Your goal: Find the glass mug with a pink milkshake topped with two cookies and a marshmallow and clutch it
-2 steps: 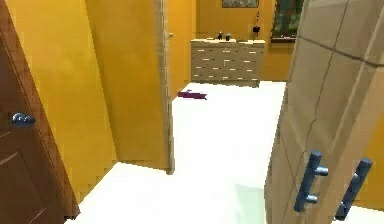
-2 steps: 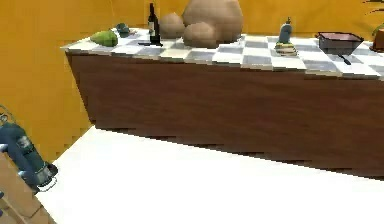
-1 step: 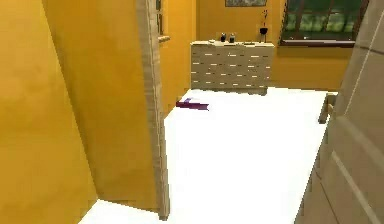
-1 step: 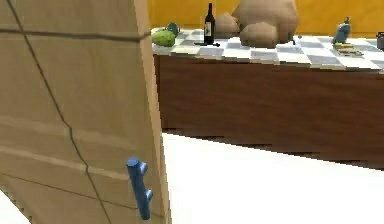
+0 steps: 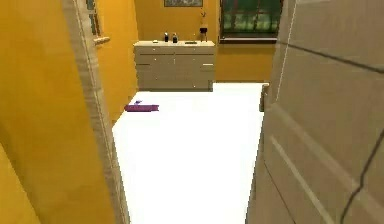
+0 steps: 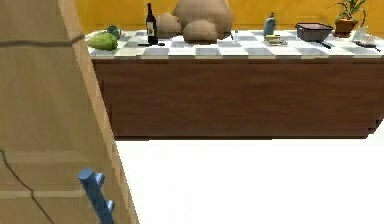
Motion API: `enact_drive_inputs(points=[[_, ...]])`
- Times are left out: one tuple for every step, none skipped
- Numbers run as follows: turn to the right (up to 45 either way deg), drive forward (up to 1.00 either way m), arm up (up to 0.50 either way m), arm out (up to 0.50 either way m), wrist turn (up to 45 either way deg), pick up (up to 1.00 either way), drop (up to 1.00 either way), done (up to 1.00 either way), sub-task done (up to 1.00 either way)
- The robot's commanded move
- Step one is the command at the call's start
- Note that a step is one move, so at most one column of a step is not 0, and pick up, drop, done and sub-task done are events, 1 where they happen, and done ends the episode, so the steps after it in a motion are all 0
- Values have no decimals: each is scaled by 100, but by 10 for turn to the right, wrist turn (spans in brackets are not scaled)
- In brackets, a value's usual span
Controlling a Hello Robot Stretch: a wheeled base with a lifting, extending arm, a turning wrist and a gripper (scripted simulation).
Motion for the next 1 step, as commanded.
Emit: enact_drive_inputs(points=[[0,30,0,0,0,0,0,0,0]])
